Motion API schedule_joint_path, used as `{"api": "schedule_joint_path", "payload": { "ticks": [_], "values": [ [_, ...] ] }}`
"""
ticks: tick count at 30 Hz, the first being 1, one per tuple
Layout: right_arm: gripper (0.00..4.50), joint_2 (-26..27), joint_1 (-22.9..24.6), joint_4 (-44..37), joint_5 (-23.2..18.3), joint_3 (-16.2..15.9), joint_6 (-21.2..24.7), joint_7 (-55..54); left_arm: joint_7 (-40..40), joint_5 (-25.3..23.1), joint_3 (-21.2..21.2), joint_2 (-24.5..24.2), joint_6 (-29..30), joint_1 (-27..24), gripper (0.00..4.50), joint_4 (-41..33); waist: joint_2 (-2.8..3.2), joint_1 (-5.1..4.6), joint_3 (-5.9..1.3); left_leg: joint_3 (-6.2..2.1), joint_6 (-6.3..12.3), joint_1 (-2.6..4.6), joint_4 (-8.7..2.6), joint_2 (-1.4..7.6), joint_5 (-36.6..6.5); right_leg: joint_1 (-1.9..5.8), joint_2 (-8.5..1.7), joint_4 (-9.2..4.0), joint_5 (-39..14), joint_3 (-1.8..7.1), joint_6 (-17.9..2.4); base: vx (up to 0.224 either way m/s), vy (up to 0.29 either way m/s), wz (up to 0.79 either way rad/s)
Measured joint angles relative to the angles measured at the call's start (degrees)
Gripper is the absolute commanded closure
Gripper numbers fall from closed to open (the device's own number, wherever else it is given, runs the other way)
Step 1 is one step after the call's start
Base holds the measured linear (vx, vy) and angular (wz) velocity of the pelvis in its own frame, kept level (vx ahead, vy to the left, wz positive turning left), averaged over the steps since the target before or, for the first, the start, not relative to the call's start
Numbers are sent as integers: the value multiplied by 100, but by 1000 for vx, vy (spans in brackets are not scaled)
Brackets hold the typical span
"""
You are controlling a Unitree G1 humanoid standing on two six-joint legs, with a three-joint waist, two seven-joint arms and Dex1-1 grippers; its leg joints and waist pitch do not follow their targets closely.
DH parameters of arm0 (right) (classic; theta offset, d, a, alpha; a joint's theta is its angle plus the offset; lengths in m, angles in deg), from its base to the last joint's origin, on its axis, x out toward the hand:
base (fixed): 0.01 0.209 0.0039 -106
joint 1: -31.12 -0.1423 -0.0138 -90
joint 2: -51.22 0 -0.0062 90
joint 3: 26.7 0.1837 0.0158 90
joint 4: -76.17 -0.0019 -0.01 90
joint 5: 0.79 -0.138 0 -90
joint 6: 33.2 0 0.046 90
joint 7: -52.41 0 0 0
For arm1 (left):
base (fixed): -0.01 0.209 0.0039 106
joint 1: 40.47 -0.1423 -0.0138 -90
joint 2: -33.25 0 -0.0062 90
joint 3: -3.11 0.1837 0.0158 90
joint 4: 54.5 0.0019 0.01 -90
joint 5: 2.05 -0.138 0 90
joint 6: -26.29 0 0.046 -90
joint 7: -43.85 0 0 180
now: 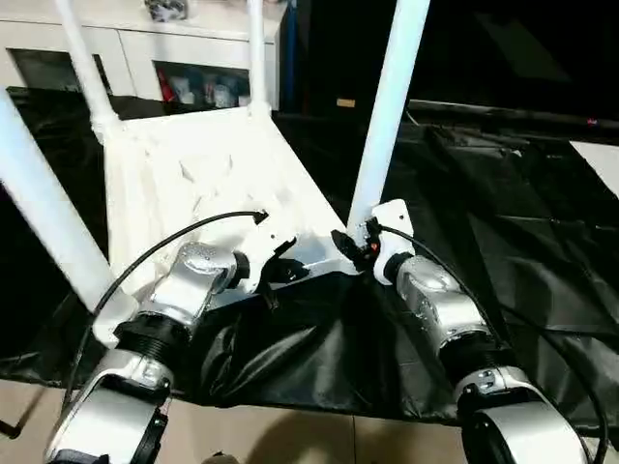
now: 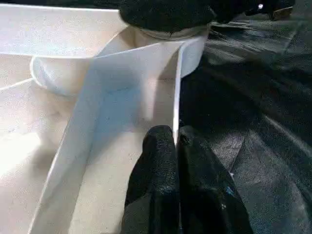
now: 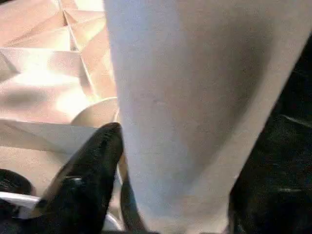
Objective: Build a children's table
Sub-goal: Rotate leg to tighten
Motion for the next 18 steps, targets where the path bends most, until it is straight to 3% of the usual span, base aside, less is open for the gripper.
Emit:
{"api": "schedule_joint_path", "payload": {
  "ticks": [5, 13, 18],
  "values": [
    [61, -32, -1, -140, -95, -19, 44, 408, 372, 31, 51, -197, -152, -48, 450, -156, 0, 14, 0, 1, -1, -8, -10, 3, 0, -32, 11, 28, 43, -9, -26, 0, 0, 0],
    [2, -568, -17, -219, -138, -364, 142, 1876, 955, 250, -12, -488, -361, -187, 450, -299, 48, 34, 20, 14, -1, -20, -21, 7, 2, -57, 21, 19, 25, 0, -34, 0, 0, 0],
    [2, -1425, -2, -451, 34, -1049, -41, 3618, 1581, 406, 15, -707, -359, -285, 450, -418, 66, 169, 34, 16, 15, -18, -3, 11, 9, -59, 19, 14, 24, -2, -35, 0, 0, 0]
  ]
}}
